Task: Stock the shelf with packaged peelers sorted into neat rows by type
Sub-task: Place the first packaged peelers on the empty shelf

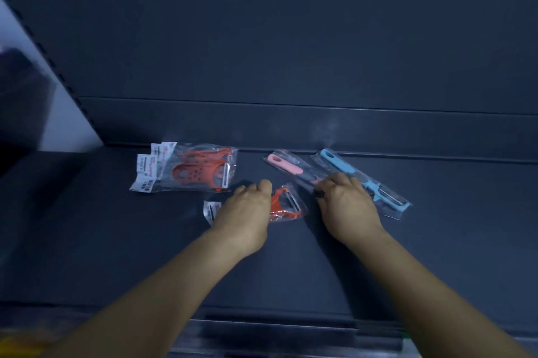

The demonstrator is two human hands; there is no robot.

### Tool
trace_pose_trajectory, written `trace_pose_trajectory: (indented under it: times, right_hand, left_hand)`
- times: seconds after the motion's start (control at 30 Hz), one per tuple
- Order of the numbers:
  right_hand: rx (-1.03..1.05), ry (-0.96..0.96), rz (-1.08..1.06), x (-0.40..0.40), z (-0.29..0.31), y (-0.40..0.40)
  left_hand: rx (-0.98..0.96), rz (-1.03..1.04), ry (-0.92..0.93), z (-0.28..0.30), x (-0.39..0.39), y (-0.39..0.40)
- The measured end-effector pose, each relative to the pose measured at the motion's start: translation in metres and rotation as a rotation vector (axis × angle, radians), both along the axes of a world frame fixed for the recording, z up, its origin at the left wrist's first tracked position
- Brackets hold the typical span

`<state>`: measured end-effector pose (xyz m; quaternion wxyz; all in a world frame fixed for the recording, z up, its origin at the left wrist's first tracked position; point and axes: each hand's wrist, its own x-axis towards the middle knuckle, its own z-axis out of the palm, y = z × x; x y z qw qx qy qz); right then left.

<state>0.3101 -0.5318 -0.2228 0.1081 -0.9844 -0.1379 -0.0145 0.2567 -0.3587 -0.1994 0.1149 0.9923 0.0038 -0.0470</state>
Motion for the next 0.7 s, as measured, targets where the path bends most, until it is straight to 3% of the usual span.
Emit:
trace_pose_trajectory:
  times: [0.17, 0.37, 0.7]
  right_hand:
    - [0.105, 0.007, 0.048, -0.011, 0.012, 0.004]
    - [0.238, 0.117, 0.218, -0.025, 0.023, 0.072]
    - [0.264, 0.156, 0.112, -0.032, 0.011, 0.117]
  left_hand:
    - [-0.090, -0.071, -0.095, 0.000, -0.001, 0.022]
    - [-0.101, -0.040, -0.177, 0.002, -0.003, 0.082]
    - [-0.093, -0.176, -0.203, -0.017, 0.014, 0.117]
